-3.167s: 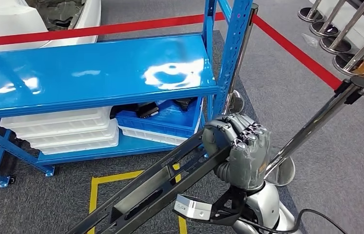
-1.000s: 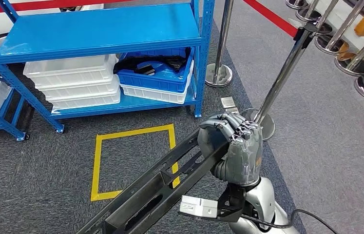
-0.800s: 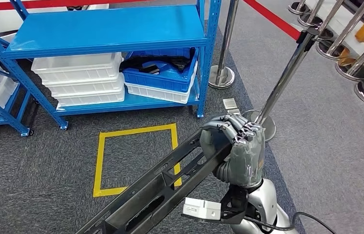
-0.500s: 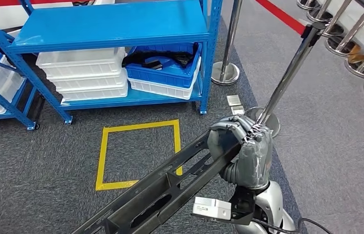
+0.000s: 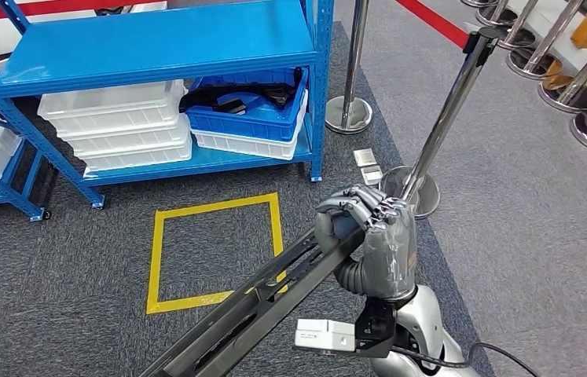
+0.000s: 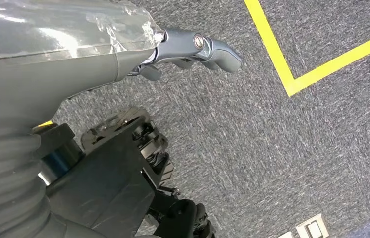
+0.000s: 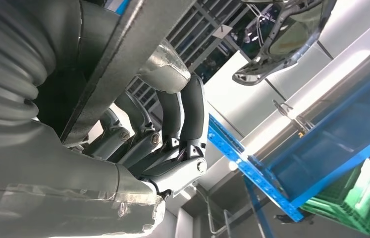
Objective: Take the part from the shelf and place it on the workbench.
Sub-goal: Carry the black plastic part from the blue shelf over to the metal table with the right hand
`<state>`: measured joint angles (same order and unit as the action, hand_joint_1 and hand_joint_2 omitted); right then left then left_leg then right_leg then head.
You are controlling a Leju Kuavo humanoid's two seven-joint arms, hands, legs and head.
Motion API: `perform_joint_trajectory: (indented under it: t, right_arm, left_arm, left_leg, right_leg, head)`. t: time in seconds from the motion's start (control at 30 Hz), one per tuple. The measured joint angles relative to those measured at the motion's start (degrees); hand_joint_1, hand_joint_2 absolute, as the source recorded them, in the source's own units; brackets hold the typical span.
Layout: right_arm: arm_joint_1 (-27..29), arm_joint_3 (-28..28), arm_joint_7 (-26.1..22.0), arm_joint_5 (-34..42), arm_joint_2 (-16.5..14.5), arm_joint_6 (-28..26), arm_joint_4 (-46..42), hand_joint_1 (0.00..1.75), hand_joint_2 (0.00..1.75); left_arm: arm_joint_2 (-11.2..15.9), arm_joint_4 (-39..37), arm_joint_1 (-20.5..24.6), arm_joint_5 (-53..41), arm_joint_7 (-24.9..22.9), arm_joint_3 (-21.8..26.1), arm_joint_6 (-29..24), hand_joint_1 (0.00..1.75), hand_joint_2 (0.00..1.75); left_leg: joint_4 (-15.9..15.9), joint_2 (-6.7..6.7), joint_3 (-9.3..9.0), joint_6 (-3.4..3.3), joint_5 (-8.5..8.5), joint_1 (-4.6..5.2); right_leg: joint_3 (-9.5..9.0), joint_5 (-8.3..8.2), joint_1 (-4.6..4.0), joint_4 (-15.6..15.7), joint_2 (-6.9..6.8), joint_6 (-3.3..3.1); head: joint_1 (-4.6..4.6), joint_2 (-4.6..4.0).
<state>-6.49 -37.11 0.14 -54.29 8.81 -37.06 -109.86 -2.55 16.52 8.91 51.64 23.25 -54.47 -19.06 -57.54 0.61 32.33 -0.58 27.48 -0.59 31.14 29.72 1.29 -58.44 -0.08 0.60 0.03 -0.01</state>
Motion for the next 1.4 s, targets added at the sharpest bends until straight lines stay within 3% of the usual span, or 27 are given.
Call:
perform_joint_trajectory:
  t: [0.07,0.1,0.2,0.23,0.27,0.33,0.37,0.43,0.47,0.57,0.6,0.67,0.73,0.77,0.8,0.9,0.97,1.07,1.13,1.2,1.23,1.27,1.3,1.37,1.4]
  right_arm:
    - [0.2,0.0,0.2,-0.4,0.0,0.0,-0.1,1.75,1.75]
    - [0.2,0.0,0.2,-0.4,0.0,0.1,-0.2,1.75,1.75]
    - [0.6,0.0,0.3,-0.4,0.0,0.1,-0.2,1.75,1.75]
    - [0.8,0.0,0.4,-0.4,0.1,0.2,-0.2,1.75,1.75]
    - [0.8,0.0,0.4,-0.4,0.1,0.2,-0.2,1.75,1.75]
    - [0.9,0.0,0.4,-0.4,0.1,0.2,-0.2,1.75,1.75]
    - [0.9,0.0,0.4,-0.4,0.1,0.2,-0.2,1.75,1.75]
    - [0.9,0.1,0.4,-0.4,0.1,0.3,-0.3,1.75,1.75]
    - [0.8,0.1,0.4,-0.4,0.2,0.4,-0.3,1.75,1.75]
    - [0.6,0.1,0.3,-0.4,0.2,0.5,-0.3,1.75,1.75]
    - [0.6,0.1,0.3,-0.4,0.2,0.6,-0.3,1.75,1.75]
    - [0.6,0.1,0.3,-0.5,0.2,0.7,-0.3,1.75,1.75]
    - [0.6,0.1,0.4,-0.7,0.2,1.0,-0.3,1.75,1.75]
    - [0.6,0.1,0.4,-0.8,0.2,1.1,-0.3,1.75,1.75]
    - [0.7,0.1,0.4,-0.9,0.2,1.2,-0.3,1.75,1.75]
    - [0.6,0.1,0.6,-1.1,0.2,1.3,-0.3,1.75,1.75]
    - [0.6,0.1,0.6,-1.2,0.2,1.3,-0.3,1.75,1.75]
    - [0.6,0.1,0.7,-1.3,0.2,1.4,-0.3,1.75,1.75]
    - [0.5,0.1,0.8,-1.4,0.2,1.4,-0.3,1.75,1.75]
    - [0.6,0.1,0.9,-1.4,0.2,1.4,-0.3,1.75,1.75]
    - [0.7,0.1,1.0,-1.4,0.2,1.5,-0.3,1.75,1.75]
    - [0.8,0.1,1.0,-1.5,0.2,1.5,-0.3,1.75,1.75]
    - [0.8,0.1,1.0,-1.5,0.2,1.6,-0.3,1.75,1.75]
    - [0.7,0.1,1.0,-1.5,0.2,1.6,-0.3,1.75,1.75]
    - [0.7,0.1,1.0,-1.5,0.2,1.6,-0.3,1.75,1.75]
  left_arm:
    - [0.0,0.0,0.0,-0.1,0.0,0.0,0.1,0.0,1.75]
    - [0.0,0.0,0.1,-0.1,0.0,0.0,0.1,0.0,1.75]
    - [0.0,0.0,0.1,-0.2,-0.1,0.0,0.2,0.0,1.75]
    - [0.0,0.0,0.0,-0.2,-0.1,0.0,0.3,0.0,1.75]
    - [0.0,0.0,0.0,-0.2,-0.1,0.0,0.3,0.0,1.75]
    - [0.0,0.0,0.0,-0.2,-0.1,0.0,0.4,0.0,1.75]
    - [0.0,0.0,0.0,-0.2,-0.1,0.0,0.4,0.0,1.75]
    - [0.0,0.0,0.1,-0.1,-0.1,0.0,0.4,0.0,1.75]
    - [0.0,0.0,0.1,-0.1,-0.1,0.0,0.4,0.0,1.75]
    - [0.0,0.0,0.0,-0.1,-0.2,0.0,0.5,0.0,1.75]
    - [0.0,0.0,0.1,0.0,-0.2,0.0,0.5,0.0,1.75]
    - [0.0,0.0,0.0,0.0,-0.2,0.0,0.5,0.0,1.75]
    - [0.0,0.0,-0.1,0.0,-0.3,0.0,0.5,0.0,1.75]
    - [0.0,0.0,-0.2,0.0,-0.4,0.0,0.5,0.0,1.75]
    - [0.0,0.0,-0.2,0.0,-0.4,0.0,0.5,0.0,1.75]
    - [0.0,0.0,-0.1,-0.1,-0.4,0.0,0.5,0.0,1.75]
    - [0.0,0.0,-0.1,-0.1,-0.4,0.0,0.5,0.0,1.75]
    - [0.1,0.0,-0.1,-0.1,-0.4,0.0,0.5,0.0,1.75]
    - [0.1,0.0,0.0,-0.1,-0.4,0.0,0.5,0.0,1.75]
    - [0.1,0.0,0.0,-0.1,-0.4,0.0,0.5,0.0,1.75]
    - [0.1,0.0,-0.1,-0.1,-0.4,0.0,0.5,0.0,1.75]
    - [0.1,0.0,-0.1,-0.1,-0.4,0.0,0.5,0.0,1.75]
    - [0.1,0.0,-0.2,-0.1,-0.4,0.0,0.5,0.0,1.75]
    - [0.1,0.0,-0.1,0.0,-0.5,0.0,0.5,0.0,1.75]
    - [0.0,0.0,-0.1,0.0,-0.5,0.0,0.5,0.0,1.75]
  left_leg:
    - [2.0,-0.02,-1.15,0.13,-0.76,-0.51]
    - [2.8,-0.04,-1.7,0.17,-1.11,-0.81]
    - [3.2,-0.29,-2.06,0.14,-1.13,-1.02]
    - [3.1,-0.5,-2.07,0.28,-0.99,-1.18]
    - [2.9,-0.78,-2.07,0.54,-0.8,-1.42]
    - [1.9,-1.43,-1.98,1.45,-0.11,-2.03]
    - [1.2,-1.74,-1.79,2.05,0.35,-2.15]
    - [0.5,-2.2,-1.52,3.06,0.91,-2.23]
    - [0.5,-2.37,-1.53,3.45,0.93,-2.26]
    - [-0.5,-2.15,-1.29,4.11,1.74,-2.58]
    - [-2.6,-1.89,-0.35,4.1,2.97,-2.49]
    - [-9.9,-1.47,3.16,3.81,6.42,-2.08]
    - [-15.5,-1.43,6.01,3.52,7.99,-1.71]
    - [-15.4,-1.38,6.06,3.35,7.28,-1.61]
    - [-13.2,-1.21,5.04,3.16,5.71,-1.56]
    - [-3.1,0.5,0.39,2.61,1.45,-1.31]
    - [-1.3,0.76,-0.06,2.14,1.2,-0.92]
    - [-1.0,-0.16,0.05,0.95,0.75,-0.9]
    - [-0.7,-0.64,0.01,0.24,0.47,-0.97]
    - [-0.7,-1.21,0.04,-0.2,0.48,-0.7]
    - [-0.7,-1.57,0.02,-0.34,0.52,-0.51]
    - [-0.7,-2.04,-0.01,-0.42,0.55,-0.29]
    - [-0.7,-2.53,-0.07,-0.45,0.56,-0.09]
    - [-0.7,-3.5,-0.16,-0.48,0.6,0.19]
    - [-0.8,-3.96,-0.07,-0.42,0.64,0.28]
  right_leg:
    - [0.03,0.74,-0.16,-0.7,0.01,0.41]
    - [0.89,1.88,-0.17,-2.6,0.04,0.66]
    - [6.02,5.48,0.37,-11.9,0.08,1.66]
    - [6.96,5.2,0.6,-13.1,0.07,1.99]
    - [6.89,3.89,0.83,-12.3,0.07,2.34]
    - [4.29,-0.04,1.37,-6.1,0.43,3.13]
    - [2.94,-1.2,1.4,-3.2,0.96,3.26]
    - [1.72,-1.44,1.18,-0.7,1.71,2.46]
    - [1.69,-1.23,0.9,-0.7,1.73,1.71]
    - [1.55,-1.44,0.86,-0.4,0.94,0.11]
    - [1.51,-1.52,0.92,-0.3,0.58,-0.29]
    - [1.48,-1.47,0.78,-0.2,-0.2,-0.73]
    - [1.43,-1.39,0.54,-0.2,-0.96,-0.91]
    - [1.39,-1.35,0.47,-0.2,-1.29,-0.91]
    - [1.33,-1.3,0.45,-0.3,-1.64,-0.87]
    - [1.12,-0.98,0.24,-0.5,-2.5,-0.17]
    - [0.97,-0.92,0.04,-0.5,-2.84,0.66]
    - [0.88,-0.34,0.42,-0.8,-2.51,1.68]
    - [2.71,2.36,0.44,-4.9,-1.21,1.9]
    - [6.21,5.57,0.16,-12.0,-0.51,1.71]
    - [7.47,6.09,0.03,-14.5,-0.37,1.55]
    - [7.91,5.52,-0.1,-15.1,-0.25,1.27]
    - [7.25,3.9,-0.27,-13.4,-0.06,0.87]
    - [4.21,-0.03,-0.69,-6.4,1.3,-0.39]
    - [2.89,-1.14,-0.85,-3.2,2.13,-0.88]
  head:
    - [0.1,0.0]
    - [0.31,0.0]
    - [1.14,0.0]
    - [1.36,0.01]
    - [1.52,0.01]
    - [1.92,0.01]
    - [2.26,0.01]
    - [2.53,0.01]
    - [2.47,0.01]
    - [1.63,0.01]
    - [1.25,0.01]
    - [0.34,0.01]
    - [-0.21,0.01]
    - [-0.3,0.01]
    - [-0.37,0.01]
    - [-0.57,0.01]
    - [-0.42,0.0]
    - [-0.09,0.01]
    - [0.3,0.01]
    - [0.94,0.0]
    - [1.28,0.0]
    - [1.59,0.0]
    - [1.87,0.0]
    - [2.3,0.01]
    - [2.32,0.01]
